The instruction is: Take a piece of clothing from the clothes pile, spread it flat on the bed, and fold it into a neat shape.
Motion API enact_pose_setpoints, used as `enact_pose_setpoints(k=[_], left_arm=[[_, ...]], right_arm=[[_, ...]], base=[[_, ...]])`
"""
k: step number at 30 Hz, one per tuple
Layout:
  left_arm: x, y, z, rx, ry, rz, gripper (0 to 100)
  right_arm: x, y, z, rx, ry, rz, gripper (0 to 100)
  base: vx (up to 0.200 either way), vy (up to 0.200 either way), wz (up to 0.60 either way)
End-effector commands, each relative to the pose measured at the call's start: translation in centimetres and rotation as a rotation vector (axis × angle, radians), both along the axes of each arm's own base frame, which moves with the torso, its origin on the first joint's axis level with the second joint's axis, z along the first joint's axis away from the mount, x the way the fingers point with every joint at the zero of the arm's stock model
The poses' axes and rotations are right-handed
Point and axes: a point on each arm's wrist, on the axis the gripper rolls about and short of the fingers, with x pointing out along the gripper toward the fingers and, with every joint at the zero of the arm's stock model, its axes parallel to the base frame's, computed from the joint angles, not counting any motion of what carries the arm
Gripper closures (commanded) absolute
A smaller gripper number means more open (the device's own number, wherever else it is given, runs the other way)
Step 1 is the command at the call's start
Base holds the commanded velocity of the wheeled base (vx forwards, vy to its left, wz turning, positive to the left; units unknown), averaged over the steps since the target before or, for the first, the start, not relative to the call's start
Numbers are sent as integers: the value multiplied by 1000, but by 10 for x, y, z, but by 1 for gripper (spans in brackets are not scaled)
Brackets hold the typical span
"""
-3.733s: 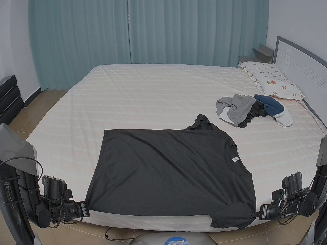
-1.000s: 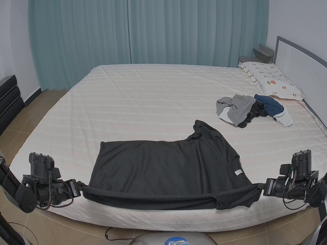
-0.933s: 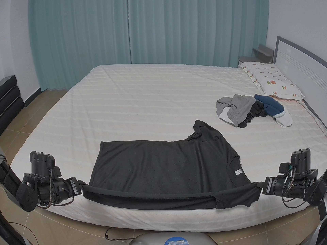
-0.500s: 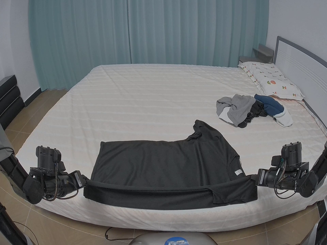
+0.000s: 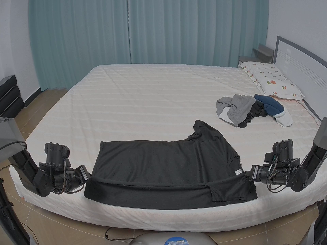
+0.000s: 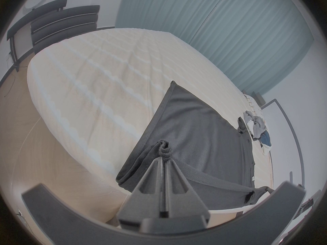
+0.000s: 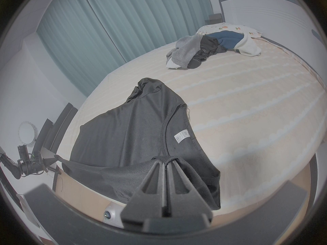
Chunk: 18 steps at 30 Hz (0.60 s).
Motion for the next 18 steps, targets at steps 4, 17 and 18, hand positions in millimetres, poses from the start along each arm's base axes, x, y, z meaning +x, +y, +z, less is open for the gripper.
enact_pose_setpoints(k=[4,17,18], left_arm=[[15,-1,-18,-13,42,22,100],[32,-2,-31,-43,57,58,100],[33,-2,-30,-50,54,65,100]], right_arm=[[12,0,-15,13,35,-20,100],[23,0,-30,63,44,-61,100],[24,1,-32,63,43,-61,100]], base=[[0,0,0],[0,0,0],[0,0,0]])
